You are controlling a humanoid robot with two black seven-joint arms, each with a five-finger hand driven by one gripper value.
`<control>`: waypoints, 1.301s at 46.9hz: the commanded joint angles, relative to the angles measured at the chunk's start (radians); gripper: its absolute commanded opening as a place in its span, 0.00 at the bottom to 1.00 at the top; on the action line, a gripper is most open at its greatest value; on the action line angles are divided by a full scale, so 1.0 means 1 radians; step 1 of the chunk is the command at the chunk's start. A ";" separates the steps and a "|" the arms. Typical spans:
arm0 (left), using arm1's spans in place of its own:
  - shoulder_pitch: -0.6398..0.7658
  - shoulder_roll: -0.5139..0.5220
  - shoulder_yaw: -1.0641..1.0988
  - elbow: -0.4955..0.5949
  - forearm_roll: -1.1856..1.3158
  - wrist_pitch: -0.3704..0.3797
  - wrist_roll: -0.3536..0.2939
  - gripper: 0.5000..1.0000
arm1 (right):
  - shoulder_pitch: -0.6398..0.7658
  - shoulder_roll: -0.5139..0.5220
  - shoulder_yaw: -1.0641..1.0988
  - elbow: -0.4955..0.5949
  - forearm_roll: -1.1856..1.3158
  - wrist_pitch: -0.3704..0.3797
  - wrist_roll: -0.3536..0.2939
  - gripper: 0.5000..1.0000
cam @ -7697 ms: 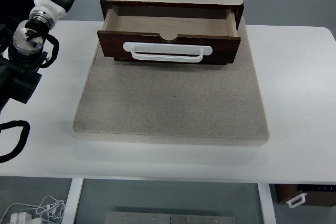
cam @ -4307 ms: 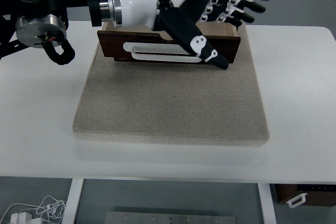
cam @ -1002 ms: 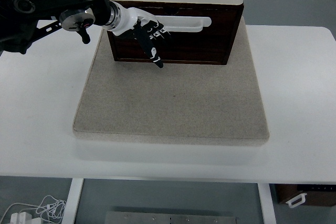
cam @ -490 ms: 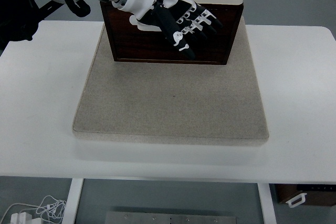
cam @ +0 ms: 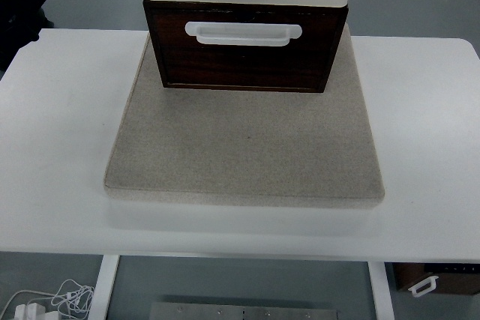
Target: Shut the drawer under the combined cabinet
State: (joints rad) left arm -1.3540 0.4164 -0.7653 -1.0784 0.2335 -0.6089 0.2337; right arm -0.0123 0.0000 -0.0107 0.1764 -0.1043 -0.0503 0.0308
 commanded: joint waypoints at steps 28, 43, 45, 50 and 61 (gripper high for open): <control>0.059 0.005 -0.341 0.080 -0.005 0.307 -0.264 1.00 | 0.000 0.000 0.000 0.000 0.000 0.000 0.000 0.90; 0.042 0.033 -0.420 0.219 0.004 0.546 -0.310 1.00 | 0.000 0.000 0.000 0.000 0.000 0.000 0.000 0.90; 0.042 0.041 -0.417 0.241 0.004 0.575 -0.312 1.00 | 0.000 0.000 0.000 0.000 0.000 0.000 0.000 0.90; 0.044 0.041 -0.405 0.323 0.006 0.615 -0.313 1.00 | 0.000 0.000 0.000 0.000 0.000 0.000 0.000 0.90; 0.026 0.041 -0.402 0.538 -0.006 0.614 -0.303 1.00 | 0.000 0.000 0.000 0.000 0.000 0.000 0.000 0.90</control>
State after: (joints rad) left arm -1.3244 0.4573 -1.1706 -0.6062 0.2271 0.0074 -0.0791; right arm -0.0123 0.0000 -0.0107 0.1765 -0.1043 -0.0499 0.0307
